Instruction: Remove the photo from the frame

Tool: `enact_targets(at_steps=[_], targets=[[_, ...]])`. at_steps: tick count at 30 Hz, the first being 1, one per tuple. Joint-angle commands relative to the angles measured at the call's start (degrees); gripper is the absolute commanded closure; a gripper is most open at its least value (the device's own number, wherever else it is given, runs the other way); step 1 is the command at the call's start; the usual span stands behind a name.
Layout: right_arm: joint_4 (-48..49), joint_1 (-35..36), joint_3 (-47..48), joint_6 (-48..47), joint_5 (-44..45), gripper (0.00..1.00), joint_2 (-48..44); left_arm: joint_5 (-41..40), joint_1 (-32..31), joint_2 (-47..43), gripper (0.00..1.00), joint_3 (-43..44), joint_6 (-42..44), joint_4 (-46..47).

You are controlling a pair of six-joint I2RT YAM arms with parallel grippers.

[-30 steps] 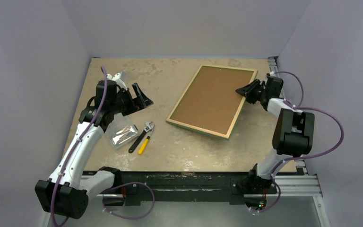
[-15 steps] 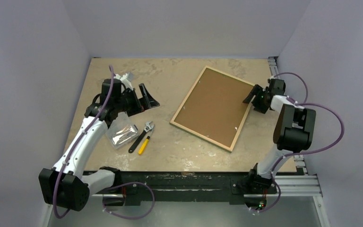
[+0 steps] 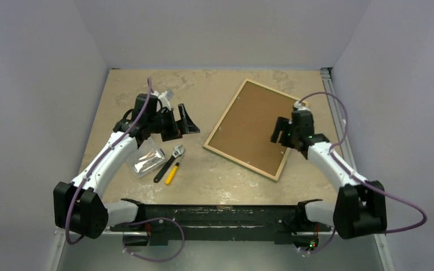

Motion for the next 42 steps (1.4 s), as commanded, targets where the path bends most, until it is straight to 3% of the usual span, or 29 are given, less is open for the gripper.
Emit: enact_targets(at_steps=[1, 5, 10, 14, 18, 25, 34, 42], targets=[[5.48, 17.43, -9.98, 13.77, 1.51, 0.28, -10.07, -0.14, -4.19, 2.03, 0.03, 1.78, 3.76, -0.02], [13.32, 30.35, -16.85, 23.39, 1.63, 0.28, -14.92, -4.72, -8.50, 3.41, 0.03, 2.47, 5.80, -2.90], [11.20, 45.37, -11.34, 25.38, 9.17, 0.29, -11.25, -13.38, -13.52, 3.54, 0.07, 1.15, 6.31, -7.68], [16.06, 52.36, -9.23, 26.68, 11.69, 0.31, -9.26, -22.61, -13.72, 1.40, 0.08, -2.73, 6.56, -12.04], [20.29, 54.05, -10.32, 26.67, 12.11, 0.33, -8.97, -32.50, -13.71, 0.60, 0.10, -3.09, 9.19, -16.48], [19.29, 54.52, -12.23, 26.89, 13.14, 0.34, -13.29, -32.60, -13.54, 3.75, 0.13, -7.10, 14.31, -12.68], [16.47, 54.74, -15.62, 27.98, 15.98, 0.34, -20.31, -30.71, -14.01, 8.29, 0.32, -6.76, 14.91, -12.35], [18.20, 54.82, -14.17, 27.29, 14.68, 0.35, -16.75, -31.11, -14.48, 10.87, 0.46, -5.52, 14.40, -13.54]])
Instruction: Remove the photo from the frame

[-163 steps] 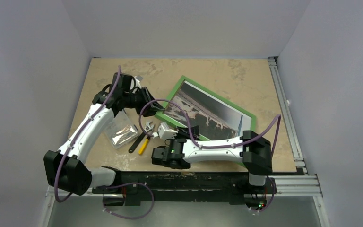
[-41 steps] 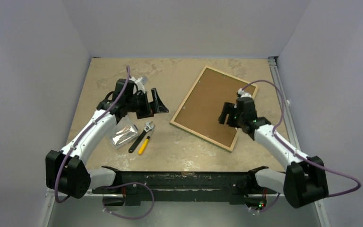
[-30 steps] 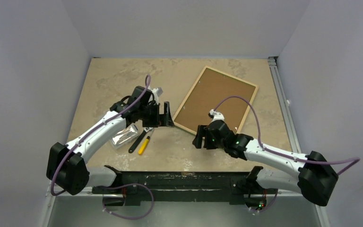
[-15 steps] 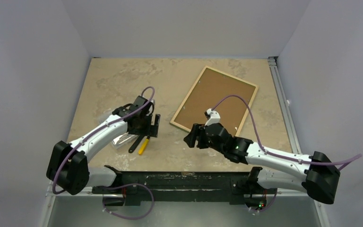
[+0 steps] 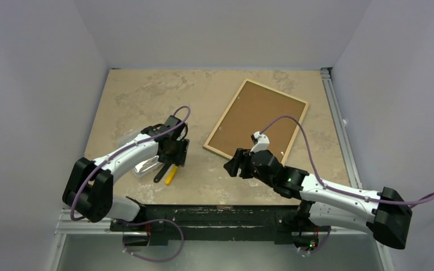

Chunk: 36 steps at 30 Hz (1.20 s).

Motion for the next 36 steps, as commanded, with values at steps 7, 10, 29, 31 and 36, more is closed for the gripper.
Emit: enact_targets(at_steps=[7, 10, 29, 31, 36], targets=[[5.83, 1.37, 1.77, 0.37, -0.43, 0.36, 6.52, 2.74, -0.45, 7.25, 0.46, 3.23, -0.76, -2.30], [6.42, 1.84, 1.81, 0.36, -0.29, 0.37, 7.45, 4.84, -0.47, 8.59, 0.47, 3.50, -0.93, -2.24], [-1.97, 2.58, 2.57, -0.17, 5.70, 0.38, 3.10, 9.73, -0.96, 6.29, 1.00, 4.22, 1.01, -1.99], [-6.45, 2.77, 2.82, -0.40, 9.44, 0.38, 1.02, 14.08, -0.96, 2.89, 1.00, 3.97, 0.25, -0.68], [-15.76, 2.77, 4.08, 0.22, 14.97, 0.33, -1.56, 22.00, -0.94, -10.04, 1.00, 2.17, -5.04, 3.60]])
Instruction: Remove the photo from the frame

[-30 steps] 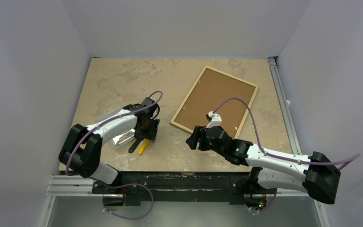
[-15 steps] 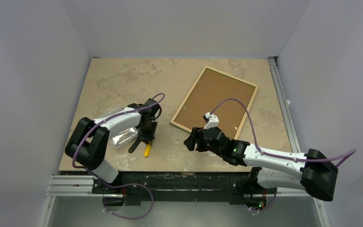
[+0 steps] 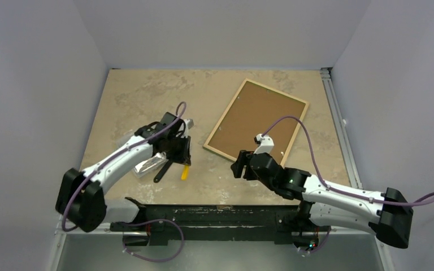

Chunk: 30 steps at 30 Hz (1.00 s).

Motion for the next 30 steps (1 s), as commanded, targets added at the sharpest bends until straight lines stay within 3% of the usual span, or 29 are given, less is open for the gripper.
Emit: enact_targets(at_steps=[1, 3, 6, 8, 11, 15, 19, 30], targets=[[-9.67, 0.20, 3.11, 0.79, 8.11, 0.33, -1.79, 10.36, -0.31, -12.01, 1.00, 0.30, -5.39, 5.65], [-10.85, 0.20, 2.53, 2.50, 10.10, 0.33, -2.78, 14.97, -0.21, -15.15, 1.00, 0.76, -9.50, 9.09], [-7.31, 0.20, -0.08, 3.22, 9.97, 0.31, -6.01, 23.25, -0.28, -17.05, 1.00, -4.22, -21.30, 29.10], [-2.85, 0.20, -1.37, 2.46, 7.42, 0.30, -7.42, 26.75, -0.42, -15.20, 1.00, -7.93, -31.81, 47.51], [4.59, 0.20, -3.52, 1.88, 2.35, 0.31, -9.14, 29.31, -0.50, -9.00, 1.00, -7.94, -40.86, 61.12], [20.44, 0.20, -11.25, 4.95, -1.80, 0.30, -12.31, 30.64, -0.50, -3.78, 1.00, -7.10, -45.49, 68.44], [34.70, 0.20, -16.80, 7.69, -2.03, 0.32, -11.43, 31.90, -0.69, -0.44, 1.00, -6.42, -48.88, 69.28], [51.77, 0.20, -13.27, 0.38, -4.83, 0.29, -2.47, 35.60, 0.95, 5.77, 1.00, -15.15, -66.24, 89.78]])
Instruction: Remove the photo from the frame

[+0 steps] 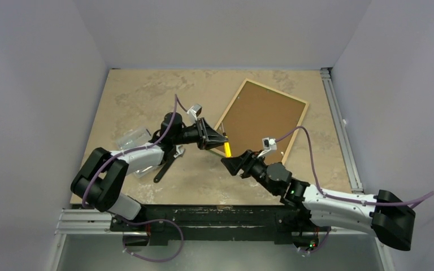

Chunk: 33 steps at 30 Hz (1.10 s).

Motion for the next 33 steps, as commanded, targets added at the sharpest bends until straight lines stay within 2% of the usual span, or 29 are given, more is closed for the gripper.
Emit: enact_targets(at_steps=[1, 4, 8, 11, 14, 17, 19, 20, 21, 22, 24, 27, 30, 33], targets=[[12.84, 0.18, 3.06, -2.34, -0.24, 0.29, 2.65, 2.05, 1.26, -0.26, 1.00, -2.74, -8.12, 13.21], [12.59, 0.18, 4.92, 0.77, 3.32, 0.29, 5.35, 1.49, 1.32, -0.75, 1.00, -3.77, -8.80, 14.36], [9.81, 0.18, 7.86, 7.17, 8.44, 0.44, 9.22, 0.97, 1.57, -0.89, 1.00, -5.03, -9.94, 15.29], [11.95, 0.18, 9.40, 6.31, 9.43, 0.49, 11.49, 1.10, 1.63, -0.43, 1.00, -5.50, -10.73, 15.86], [7.95, 0.18, 12.29, 6.24, 10.39, 0.62, 12.84, 0.78, 1.59, -0.39, 1.00, -6.22, -11.48, 16.71], [6.18, 0.18, 13.23, 5.37, 10.10, 0.68, 13.16, 0.87, 1.72, -0.33, 1.00, -6.13, -11.72, 16.97], [4.37, 0.18, 13.62, 5.74, 10.99, 0.80, 12.82, 0.91, 1.75, -0.46, 1.00, -6.13, -11.46, 16.49], [2.31, 0.18, 14.05, 6.12, 11.64, 0.93, 12.56, 1.08, 1.73, -0.64, 1.00, -5.98, -10.86, 15.71], [-1.21, 0.17, 14.54, 6.35, 12.33, 1.00, 12.19, 1.44, 1.74, -0.84, 1.00, -5.56, -9.93, 14.11], [-4.68, 0.18, 15.29, 6.66, 12.90, 1.00, 11.89, 2.00, 1.87, -1.13, 1.00, -4.83, -8.58, 11.63], [-14.05, 0.18, 17.70, 7.69, 14.33, 1.00, 11.69, 2.78, 2.35, -2.32, 0.81, -2.51, -3.60, 2.83], [-29.25, 0.10, 21.54, 9.87, 15.60, 1.00, 11.75, -0.10, 3.96, -6.02, 0.57, 1.52, 8.01, -17.21], [-47.02, -0.47, 25.82, 10.67, 16.91, 1.00, 13.10, -3.55, 5.55, -8.40, 0.44, 5.00, 15.96, -30.19], [-61.72, -3.27, 28.96, 9.93, 13.52, 1.00, 15.59, -4.53, 6.32, -8.35, 0.37, 6.89, 18.25, -34.95]])
